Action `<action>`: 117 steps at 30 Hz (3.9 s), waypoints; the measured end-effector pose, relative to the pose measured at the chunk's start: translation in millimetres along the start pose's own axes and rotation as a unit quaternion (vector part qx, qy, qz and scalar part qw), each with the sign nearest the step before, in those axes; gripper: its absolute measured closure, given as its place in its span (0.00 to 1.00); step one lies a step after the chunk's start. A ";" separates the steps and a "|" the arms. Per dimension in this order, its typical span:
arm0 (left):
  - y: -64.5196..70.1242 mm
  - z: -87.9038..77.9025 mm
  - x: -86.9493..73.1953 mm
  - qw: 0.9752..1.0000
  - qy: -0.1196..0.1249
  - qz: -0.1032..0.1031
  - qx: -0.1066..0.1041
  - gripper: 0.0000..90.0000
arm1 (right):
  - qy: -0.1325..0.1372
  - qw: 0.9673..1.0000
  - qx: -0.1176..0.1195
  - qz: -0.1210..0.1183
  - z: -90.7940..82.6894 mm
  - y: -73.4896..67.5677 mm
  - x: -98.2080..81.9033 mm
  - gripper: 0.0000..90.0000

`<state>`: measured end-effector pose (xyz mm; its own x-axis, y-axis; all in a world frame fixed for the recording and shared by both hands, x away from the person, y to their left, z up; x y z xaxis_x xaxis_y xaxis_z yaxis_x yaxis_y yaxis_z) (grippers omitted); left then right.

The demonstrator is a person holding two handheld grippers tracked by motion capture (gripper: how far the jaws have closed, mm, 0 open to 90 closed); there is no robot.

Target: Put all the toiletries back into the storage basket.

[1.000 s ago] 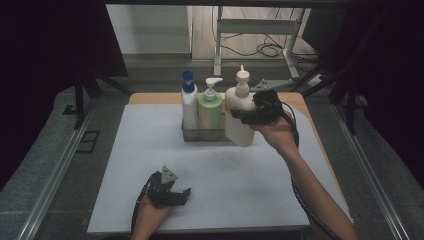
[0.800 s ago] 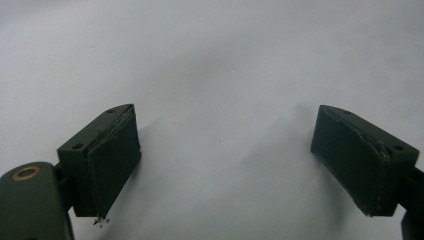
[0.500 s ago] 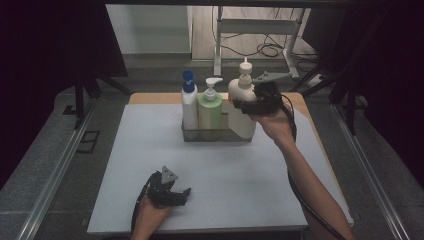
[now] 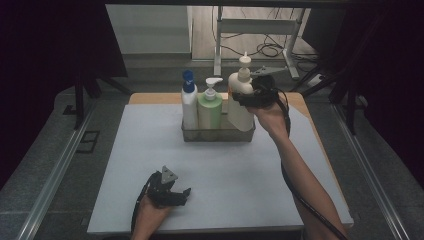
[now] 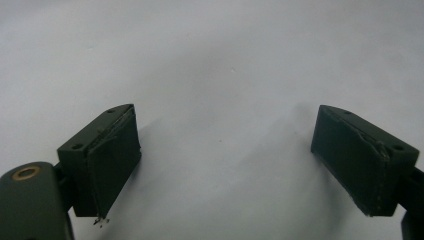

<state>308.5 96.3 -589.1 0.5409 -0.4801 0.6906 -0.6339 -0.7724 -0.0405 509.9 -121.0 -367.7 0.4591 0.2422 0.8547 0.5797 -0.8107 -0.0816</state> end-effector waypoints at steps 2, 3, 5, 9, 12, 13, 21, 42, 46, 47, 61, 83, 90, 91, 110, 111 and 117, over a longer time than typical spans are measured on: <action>0.0 0.0 0.0 1.000 0.000 0.000 0.000 0.13 | 0.004 1.000 -0.002 0.001 3.5 1.8 1.2 0.44; 0.0 0.0 0.0 1.000 0.000 0.000 0.000 0.13 | 0.004 1.000 -0.003 0.001 5.4 2.8 1.5 0.44; 0.0 0.0 0.0 1.000 0.000 0.000 0.000 0.13 | 0.006 1.000 -0.005 0.003 9.0 4.7 2.0 0.43; 0.0 0.0 0.0 1.000 0.000 0.000 0.000 0.13 | 0.011 1.000 -0.010 0.007 16.3 9.3 2.9 0.43; 0.0 0.0 0.0 1.000 0.000 0.000 0.000 0.13 | 0.017 1.000 -0.014 0.010 21.5 13.1 3.1 0.44; 0.0 0.0 0.0 1.000 0.000 0.000 0.000 0.13 | 0.019 1.000 -0.015 0.010 23.3 14.2 3.0 0.44; -0.1 -0.2 -0.3 1.000 -0.001 0.000 0.000 0.13 | 0.022 0.999 -0.024 0.010 39.2 20.3 -1.0 0.44; -0.2 -0.3 -0.5 1.000 -0.003 0.001 0.000 0.13 | 0.006 0.999 -0.027 0.016 64.7 23.3 -27.1 0.43; -0.1 -0.4 -0.5 1.000 -0.003 0.001 0.000 0.13 | 0.003 1.000 -0.024 0.021 65.0 22.5 -31.0 0.43; -0.1 -0.4 -0.5 1.000 -0.003 0.001 0.000 0.13 | 0.003 0.999 -0.023 0.023 65.1 22.2 -31.8 0.43; -0.1 -0.5 -0.6 1.000 -0.003 0.002 0.000 0.13 | -0.016 0.999 -0.022 0.022 68.9 19.1 -44.3 0.43; -0.2 -0.3 -0.5 1.000 -0.002 0.002 0.000 0.13 | -0.044 0.999 -0.024 0.022 76.0 21.5 -65.3 0.43; -0.2 -0.3 -0.5 1.000 -0.002 0.002 0.000 0.13 | -0.045 0.998 -0.022 0.022 74.9 22.1 -67.3 0.43; -0.2 -0.3 -0.5 1.000 -0.003 0.002 0.000 0.13 | -0.046 0.998 -0.022 0.021 74.6 21.9 -67.7 0.43; -0.2 -0.5 -0.6 1.000 -0.003 0.002 0.000 0.13 | -0.029 0.999 -0.013 0.011 61.0 23.3 -66.6 0.30; -0.2 -0.5 -0.6 1.000 -0.003 0.002 0.000 0.13 | -0.030 0.999 -0.011 0.011 59.5 23.5 -67.7 0.30; -0.2 -0.3 -0.6 1.000 -0.003 0.003 0.000 0.13 | -0.033 0.999 -0.007 0.011 49.3 27.0 -74.4 0.31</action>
<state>308.1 96.8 -589.2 0.5408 -0.4864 0.6862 -0.6367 -0.7699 -0.0439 524.6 -134.6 -458.7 0.5150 0.2593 0.8171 0.5599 -0.8235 -0.0915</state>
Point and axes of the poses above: each handheld gripper's, and its own axes: z roughly forward along the jaws, x roughly out of its top, y roughly to its right, the point moved 9 cm from there along z, roughly forward along the jaws, and after that the axes turned 6 degrees about z, right-handed, at the moved point
